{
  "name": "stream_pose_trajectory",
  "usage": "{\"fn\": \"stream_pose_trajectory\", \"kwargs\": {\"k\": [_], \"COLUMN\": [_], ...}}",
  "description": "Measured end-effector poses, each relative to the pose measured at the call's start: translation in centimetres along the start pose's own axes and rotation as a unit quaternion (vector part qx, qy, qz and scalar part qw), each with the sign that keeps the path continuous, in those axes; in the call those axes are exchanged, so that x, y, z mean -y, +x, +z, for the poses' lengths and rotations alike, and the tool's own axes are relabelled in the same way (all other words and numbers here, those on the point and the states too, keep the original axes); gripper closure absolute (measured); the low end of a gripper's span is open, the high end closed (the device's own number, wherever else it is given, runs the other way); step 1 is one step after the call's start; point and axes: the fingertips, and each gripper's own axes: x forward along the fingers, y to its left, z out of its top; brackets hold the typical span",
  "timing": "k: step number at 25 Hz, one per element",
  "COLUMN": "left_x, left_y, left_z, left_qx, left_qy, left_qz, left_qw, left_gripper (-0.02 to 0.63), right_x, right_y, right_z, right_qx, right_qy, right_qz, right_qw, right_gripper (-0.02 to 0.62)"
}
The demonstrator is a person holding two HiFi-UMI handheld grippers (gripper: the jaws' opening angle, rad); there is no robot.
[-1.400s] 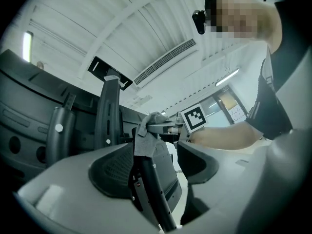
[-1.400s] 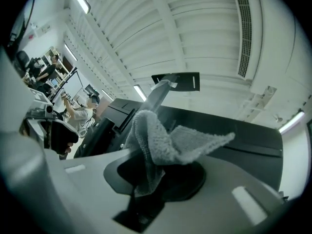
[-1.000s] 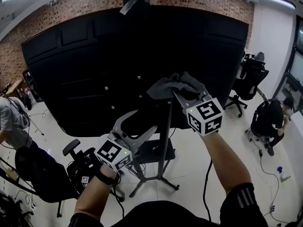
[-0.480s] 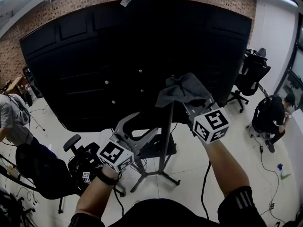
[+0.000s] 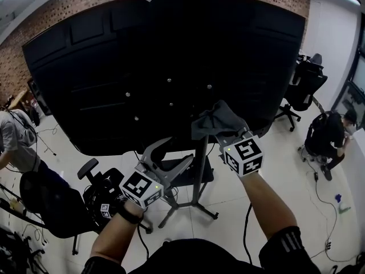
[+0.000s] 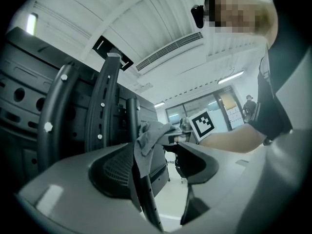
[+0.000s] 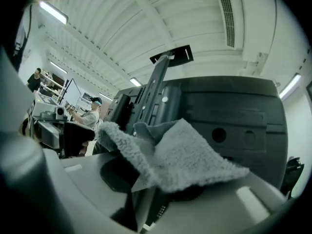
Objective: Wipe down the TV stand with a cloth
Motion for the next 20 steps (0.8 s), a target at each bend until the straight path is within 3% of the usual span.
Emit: {"fn": "stream_pose_trajectory", "kwargs": {"k": [11,20], "left_x": [-0.3,-1.3], "left_y": [-0.2,-0.6], "left_z": [-3.5,-7.9], "left_qx": [-0.018,-0.043], "left_qy": [-0.026,-0.041], "left_qz": [0.000,0.010], "left_qw": [0.9995,0.9982], "left_gripper": [0.301,0.301], "right_x": [-0.9,-1.9], "right_y": [2.6,2.6], "right_z": [-4.7,-8.2], "right_qx": [-0.053,-0.044], "right_qy": [0.017,0.012], "right_qz": [-0.004,-0.012], "right_qw": [0.998,0.999], "right_gripper": [0.402,0.383]}}
